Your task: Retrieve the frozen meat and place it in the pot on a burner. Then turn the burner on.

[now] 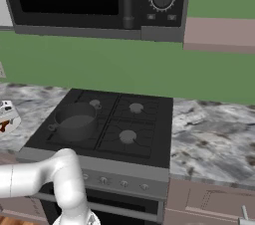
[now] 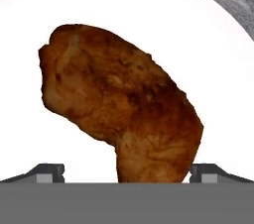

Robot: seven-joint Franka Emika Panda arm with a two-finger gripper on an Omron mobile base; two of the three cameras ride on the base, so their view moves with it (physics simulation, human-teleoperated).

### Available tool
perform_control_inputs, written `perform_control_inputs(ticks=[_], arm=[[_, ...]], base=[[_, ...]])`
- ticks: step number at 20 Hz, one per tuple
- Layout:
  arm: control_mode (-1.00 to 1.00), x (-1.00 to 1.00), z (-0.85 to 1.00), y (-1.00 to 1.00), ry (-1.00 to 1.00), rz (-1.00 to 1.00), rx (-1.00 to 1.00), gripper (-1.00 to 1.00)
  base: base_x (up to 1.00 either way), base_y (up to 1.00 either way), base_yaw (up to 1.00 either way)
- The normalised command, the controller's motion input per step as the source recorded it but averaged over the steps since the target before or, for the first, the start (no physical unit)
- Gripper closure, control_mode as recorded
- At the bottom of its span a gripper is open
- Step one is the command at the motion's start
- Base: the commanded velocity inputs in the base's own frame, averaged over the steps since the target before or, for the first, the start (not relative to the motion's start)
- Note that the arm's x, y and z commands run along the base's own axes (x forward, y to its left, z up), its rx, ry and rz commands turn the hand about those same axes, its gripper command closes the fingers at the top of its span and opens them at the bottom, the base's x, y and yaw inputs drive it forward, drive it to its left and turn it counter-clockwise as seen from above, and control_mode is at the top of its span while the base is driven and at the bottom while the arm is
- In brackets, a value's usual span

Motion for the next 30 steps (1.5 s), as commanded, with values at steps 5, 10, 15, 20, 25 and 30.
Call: perform_control_inputs(ticks=[5, 10, 15, 20, 25, 30], arm=[[-1.0, 0.07, -0.12, 0.0, 0.0, 0.0, 0.0, -1.0], [-1.0, 0.0, -0.19, 0.0, 0.0, 0.0, 0.0, -1.0], [-1.0, 0.0, -0.31, 0.0, 0.0, 0.0, 0.0, 1.0], [-1.0, 0.0, -0.16, 0.0, 0.0, 0.0, 0.0, 1.0], [-1.0, 0.0, 0.0, 0.0, 0.0, 0.0, 0.0, 1.0], [-1.0, 0.0, 0.0, 0.0, 0.0, 0.0, 0.0, 1.0]], base=[[0.0, 0.0, 0.0], [0.0, 0.0, 0.0], [0.0, 0.0, 0.0], [0.0, 0.0, 0.0], [0.0, 0.0, 0.0], [0.0, 0.0, 0.0]])
